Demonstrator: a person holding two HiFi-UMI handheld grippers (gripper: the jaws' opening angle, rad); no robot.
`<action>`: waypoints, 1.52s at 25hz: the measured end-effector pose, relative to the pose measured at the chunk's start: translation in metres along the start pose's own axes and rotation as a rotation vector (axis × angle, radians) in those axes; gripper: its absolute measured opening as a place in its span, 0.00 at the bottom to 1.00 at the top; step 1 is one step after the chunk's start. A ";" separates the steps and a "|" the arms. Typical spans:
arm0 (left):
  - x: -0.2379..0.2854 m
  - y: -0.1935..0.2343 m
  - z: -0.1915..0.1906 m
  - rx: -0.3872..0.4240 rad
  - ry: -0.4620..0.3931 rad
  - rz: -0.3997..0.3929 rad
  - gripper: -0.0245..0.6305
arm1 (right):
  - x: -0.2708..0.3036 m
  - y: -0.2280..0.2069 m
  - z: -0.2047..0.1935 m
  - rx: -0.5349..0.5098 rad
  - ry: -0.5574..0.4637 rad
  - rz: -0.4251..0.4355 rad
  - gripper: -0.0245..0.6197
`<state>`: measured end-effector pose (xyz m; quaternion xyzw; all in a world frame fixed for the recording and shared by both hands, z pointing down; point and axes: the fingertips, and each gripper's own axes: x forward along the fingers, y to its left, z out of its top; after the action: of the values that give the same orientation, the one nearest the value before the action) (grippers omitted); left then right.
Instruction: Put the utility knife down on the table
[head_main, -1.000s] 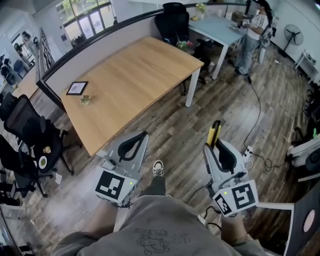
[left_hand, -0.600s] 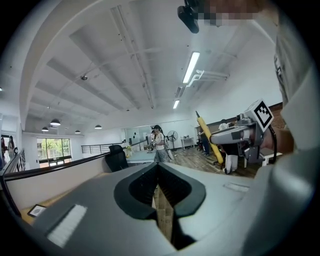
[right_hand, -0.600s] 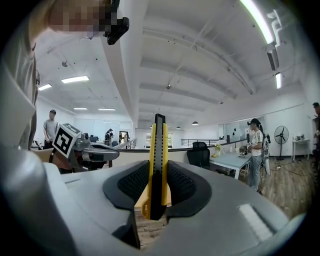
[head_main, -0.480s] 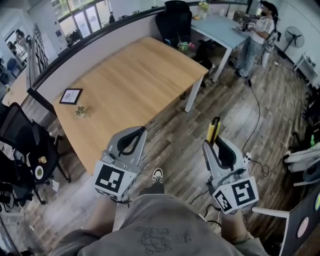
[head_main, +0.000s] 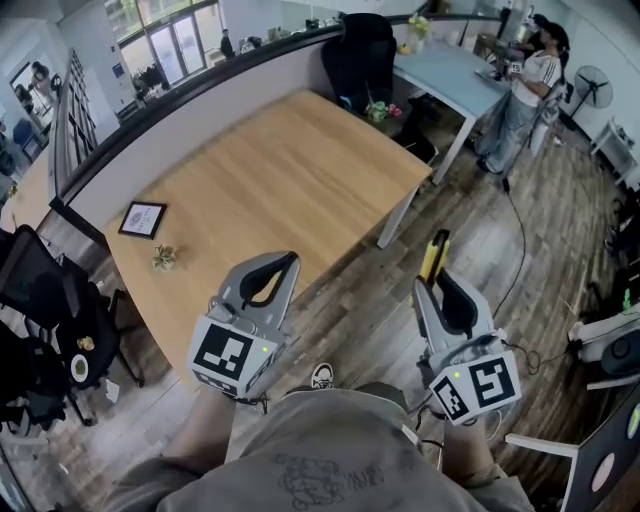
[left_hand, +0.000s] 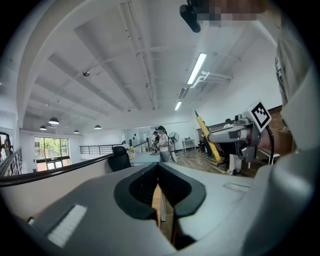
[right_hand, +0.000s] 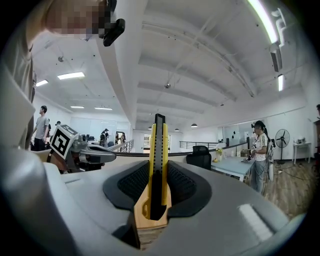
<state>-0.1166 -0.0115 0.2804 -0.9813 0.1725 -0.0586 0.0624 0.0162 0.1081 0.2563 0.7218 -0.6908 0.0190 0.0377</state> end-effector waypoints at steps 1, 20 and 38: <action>0.005 0.006 0.001 0.005 -0.003 -0.001 0.04 | 0.007 -0.002 0.002 0.000 -0.005 -0.002 0.23; 0.133 0.082 -0.009 -0.027 0.041 0.075 0.04 | 0.154 -0.098 -0.010 0.001 0.009 0.099 0.23; 0.312 0.168 -0.015 -0.024 0.142 0.342 0.04 | 0.330 -0.251 -0.011 0.008 0.046 0.371 0.23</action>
<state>0.1174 -0.2775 0.3003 -0.9318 0.3412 -0.1143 0.0475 0.2820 -0.2092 0.2867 0.5816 -0.8109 0.0447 0.0464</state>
